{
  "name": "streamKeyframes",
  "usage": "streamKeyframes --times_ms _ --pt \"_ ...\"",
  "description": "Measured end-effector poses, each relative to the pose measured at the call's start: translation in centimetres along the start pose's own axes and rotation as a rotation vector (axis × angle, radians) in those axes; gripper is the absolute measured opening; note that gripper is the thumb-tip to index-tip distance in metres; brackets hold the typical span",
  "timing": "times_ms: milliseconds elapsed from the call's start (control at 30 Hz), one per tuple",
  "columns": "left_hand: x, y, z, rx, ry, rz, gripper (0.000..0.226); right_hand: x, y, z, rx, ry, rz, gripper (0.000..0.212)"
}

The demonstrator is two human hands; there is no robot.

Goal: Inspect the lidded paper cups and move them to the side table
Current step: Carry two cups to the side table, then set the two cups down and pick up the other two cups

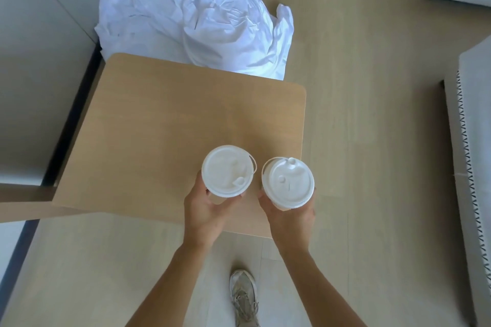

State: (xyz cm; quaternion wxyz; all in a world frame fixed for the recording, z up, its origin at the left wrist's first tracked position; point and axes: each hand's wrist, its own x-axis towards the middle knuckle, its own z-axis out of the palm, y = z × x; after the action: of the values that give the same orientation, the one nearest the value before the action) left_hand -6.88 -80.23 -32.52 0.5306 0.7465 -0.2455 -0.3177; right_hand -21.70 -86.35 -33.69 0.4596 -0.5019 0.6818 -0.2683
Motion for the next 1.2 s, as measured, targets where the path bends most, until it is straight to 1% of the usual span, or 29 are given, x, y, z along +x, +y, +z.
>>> streamKeyframes --times_ms 200,400,500,567,633,667,733,800,867,933,1033,1133,1200 --pt "0.0 -1.5 0.2 0.025 -0.033 0.017 0.073 0.3 0.8 0.0 -0.005 -0.026 0.024 0.088" --pt "-0.4 -1.6 0.4 0.063 -0.019 -0.005 0.071 0.4 1.4 0.3 0.004 -0.053 0.066 0.096" --pt "-0.7 -1.7 0.5 0.126 -0.033 -0.023 0.07 -0.1 1.3 -0.2 -0.048 -0.058 0.036 0.107" --pt "-1.3 -2.2 0.0 0.195 -0.037 -0.03 0.077 -0.8 1.3 -0.7 -0.098 -0.073 0.042 0.115" --pt "-2.2 -2.5 -0.9 0.307 -0.052 -0.065 0.089 -1.8 1.5 -1.4 -0.182 -0.11 0.028 0.121" --pt "-2.8 -2.7 -1.6 0.416 -0.071 -0.082 0.096 -2.4 1.6 -1.8 -0.237 -0.142 0.015 0.124" --pt "-4.3 -2.9 -3.0 0.736 -0.137 -0.105 0.109 -3.8 1.8 -2.4 -0.387 -0.21 0.024 0.13" --pt "-6.3 -2.5 -4.8 0.972 -0.201 -0.129 0.11 -5.7 1.4 -3.0 -0.56 -0.246 0.065 0.126" --pt "-8.7 -1.6 -7.0 1.078 -0.226 -0.124 0.101 -7.8 0.4 -3.7 -0.712 -0.294 0.059 0.115" --pt "-11.2 -0.6 -9.5 1.137 -0.239 -0.13 0.094 -10.3 -0.9 -4.2 -0.862 -0.365 -0.03 0.108" --pt "-14.9 1.7 -13.2 1.201 -0.235 -0.169 0.09 -14.1 -3.0 -4.3 -1.045 -0.437 -0.208 0.11" --pt "-18.6 4.1 -17.1 1.206 -0.189 -0.218 0.088 -18.2 -5.2 -3.6 -1.114 -0.468 -0.374 0.117" --pt "-21.0 5.5 -20.0 1.184 -0.12 -0.239 0.088 -21.2 -7.0 -2.9 -1.14 -0.494 -0.492 0.115"
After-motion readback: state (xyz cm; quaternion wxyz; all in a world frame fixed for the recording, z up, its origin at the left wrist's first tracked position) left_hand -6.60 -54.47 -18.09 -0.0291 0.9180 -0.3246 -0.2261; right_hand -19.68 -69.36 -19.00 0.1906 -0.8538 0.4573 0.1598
